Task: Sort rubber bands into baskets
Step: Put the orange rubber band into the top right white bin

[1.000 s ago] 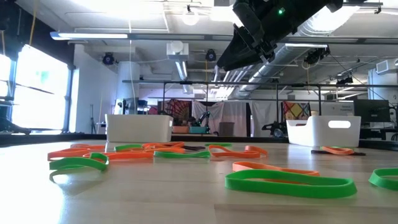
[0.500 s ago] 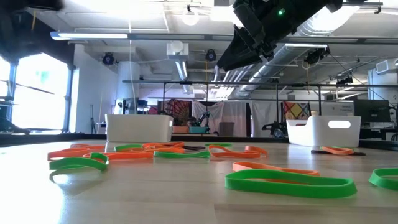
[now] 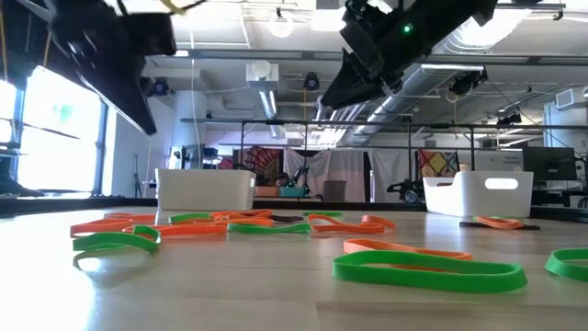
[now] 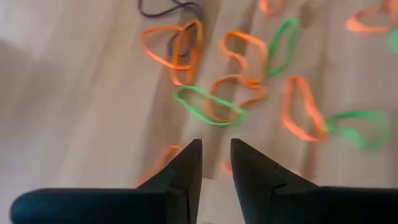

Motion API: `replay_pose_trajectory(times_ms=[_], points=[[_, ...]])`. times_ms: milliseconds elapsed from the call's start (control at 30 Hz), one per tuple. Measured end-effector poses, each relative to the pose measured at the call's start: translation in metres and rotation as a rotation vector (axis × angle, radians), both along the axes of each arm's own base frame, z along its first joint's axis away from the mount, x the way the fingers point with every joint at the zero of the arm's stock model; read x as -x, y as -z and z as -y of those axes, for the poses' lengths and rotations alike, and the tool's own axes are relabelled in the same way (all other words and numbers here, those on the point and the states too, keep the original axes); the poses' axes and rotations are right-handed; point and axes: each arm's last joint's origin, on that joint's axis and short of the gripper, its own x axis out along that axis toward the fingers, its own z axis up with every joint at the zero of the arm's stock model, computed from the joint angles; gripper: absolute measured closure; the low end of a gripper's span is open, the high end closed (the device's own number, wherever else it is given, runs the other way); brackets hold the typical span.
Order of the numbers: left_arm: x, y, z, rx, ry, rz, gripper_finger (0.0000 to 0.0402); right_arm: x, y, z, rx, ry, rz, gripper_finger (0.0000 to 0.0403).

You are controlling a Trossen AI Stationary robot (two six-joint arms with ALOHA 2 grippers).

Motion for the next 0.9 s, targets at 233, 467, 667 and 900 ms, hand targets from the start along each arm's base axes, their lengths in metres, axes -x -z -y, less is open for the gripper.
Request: replay_pose_trajectory(times_ms=[233,467,667,900], points=[[-0.015,0.025,-0.013,-0.014,0.074,-0.15,0.026,0.0,0.001,0.007,-0.001,0.023,-0.011,0.0233],[-0.027,0.052,-0.024,-0.023,0.065,-0.276,0.0226,0.0,0.001,0.012,-0.001,0.039,-0.011,0.0233],[-0.031,0.067,-0.034,-0.033,0.095,-0.354,0.0225,0.0,0.001,0.019,-0.006,0.064,-0.007,0.0233],[-0.038,0.081,-0.037,0.008,0.154,-0.377,0.0228,0.0,0.001,0.03,-0.001,0.097,-0.01,0.0233]])
